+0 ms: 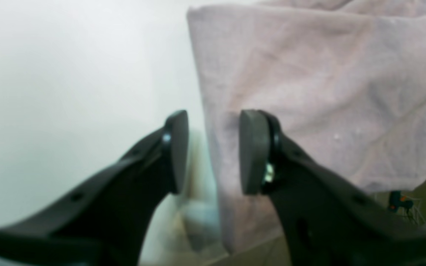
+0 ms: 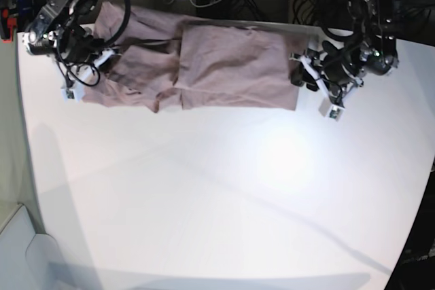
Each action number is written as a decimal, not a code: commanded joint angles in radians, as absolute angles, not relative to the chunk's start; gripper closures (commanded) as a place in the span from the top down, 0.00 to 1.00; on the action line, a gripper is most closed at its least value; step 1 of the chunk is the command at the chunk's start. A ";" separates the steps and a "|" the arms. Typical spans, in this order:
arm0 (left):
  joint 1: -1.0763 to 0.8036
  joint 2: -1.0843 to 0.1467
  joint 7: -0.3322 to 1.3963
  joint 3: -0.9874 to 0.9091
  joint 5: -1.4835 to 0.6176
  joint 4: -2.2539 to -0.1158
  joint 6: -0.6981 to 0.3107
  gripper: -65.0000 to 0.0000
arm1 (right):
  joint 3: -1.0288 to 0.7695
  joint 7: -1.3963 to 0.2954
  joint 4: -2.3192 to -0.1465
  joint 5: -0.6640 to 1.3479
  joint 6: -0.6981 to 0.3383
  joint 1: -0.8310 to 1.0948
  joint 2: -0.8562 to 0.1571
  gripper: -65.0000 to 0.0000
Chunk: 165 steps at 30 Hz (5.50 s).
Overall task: Layout the t-shirt on the table in an organized manner, then fold the t-shirt properly
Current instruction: 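Release the folded end and reposition both grippers on the strip ends, then lift the right gripper's end and fold it over toward the left gripper, then lower the folded end onto the bundle and release with the right gripper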
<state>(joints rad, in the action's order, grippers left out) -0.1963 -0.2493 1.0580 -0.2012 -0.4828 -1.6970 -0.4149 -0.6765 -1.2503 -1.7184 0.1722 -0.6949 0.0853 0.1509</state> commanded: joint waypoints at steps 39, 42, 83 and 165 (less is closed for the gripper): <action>-0.142 -0.082 1.218 -0.417 -0.360 -1.626 -0.409 0.00 | -0.608 -1.396 -1.784 0.769 -0.698 0.025 0.048 0.00; -0.140 -0.081 1.218 -0.412 -0.360 -1.626 -0.409 0.00 | -0.555 -1.396 -1.822 0.891 -0.698 0.054 0.042 0.00; -0.145 -0.041 1.216 -0.418 -0.361 -1.639 -0.409 0.00 | 0.236 -1.308 -1.537 1.024 -0.698 -0.104 0.087 0.00; -0.277 -0.216 1.216 -0.829 -0.196 -1.862 -0.493 0.00 | 0.305 -1.096 -1.480 1.023 -0.698 -0.120 0.013 0.08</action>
<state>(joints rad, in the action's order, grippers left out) -0.2794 -0.2016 1.2266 -0.8234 -0.1944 -1.8511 -0.4915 0.3065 -1.1179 -1.4654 0.9916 -0.6987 -0.1047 0.0032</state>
